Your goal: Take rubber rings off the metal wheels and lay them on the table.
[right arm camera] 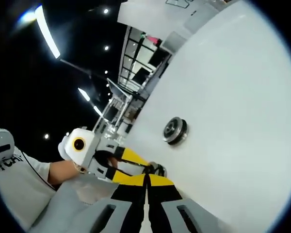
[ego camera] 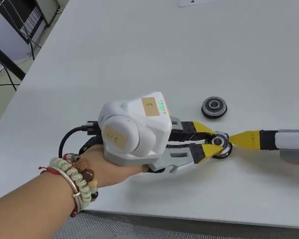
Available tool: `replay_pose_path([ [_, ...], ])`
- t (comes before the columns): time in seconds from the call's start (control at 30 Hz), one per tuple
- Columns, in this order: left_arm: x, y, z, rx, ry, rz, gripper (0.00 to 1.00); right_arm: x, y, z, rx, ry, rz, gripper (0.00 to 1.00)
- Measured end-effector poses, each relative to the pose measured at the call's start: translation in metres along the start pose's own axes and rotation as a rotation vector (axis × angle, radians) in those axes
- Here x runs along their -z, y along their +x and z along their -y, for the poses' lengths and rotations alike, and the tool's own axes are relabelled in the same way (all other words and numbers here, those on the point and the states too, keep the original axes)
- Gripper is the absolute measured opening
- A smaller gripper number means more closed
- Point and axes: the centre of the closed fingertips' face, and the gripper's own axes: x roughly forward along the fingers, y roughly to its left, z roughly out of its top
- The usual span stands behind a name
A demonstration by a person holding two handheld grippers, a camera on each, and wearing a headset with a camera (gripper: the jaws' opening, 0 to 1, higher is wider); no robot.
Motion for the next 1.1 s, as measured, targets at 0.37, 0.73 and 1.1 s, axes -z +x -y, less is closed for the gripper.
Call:
replay_pose_path([
  [0.37, 0.0, 0.0, 0.0, 0.0, 0.0, 0.0, 0.13, -0.001, 0.0, -0.004, -0.016, 0.003, -0.003, 0.0],
  [0.73, 0.0, 0.0, 0.0, 0.0, 0.005, -0.002, 0.13, -0.002, 0.003, -0.012, -0.039, -0.017, -0.012, 0.0],
  [1.1, 0.0, 0.0, 0.0, -0.001, 0.011, -0.004, 0.13, -0.003, 0.002, -0.017, -0.064, -0.01, 0.0, 0.0],
])
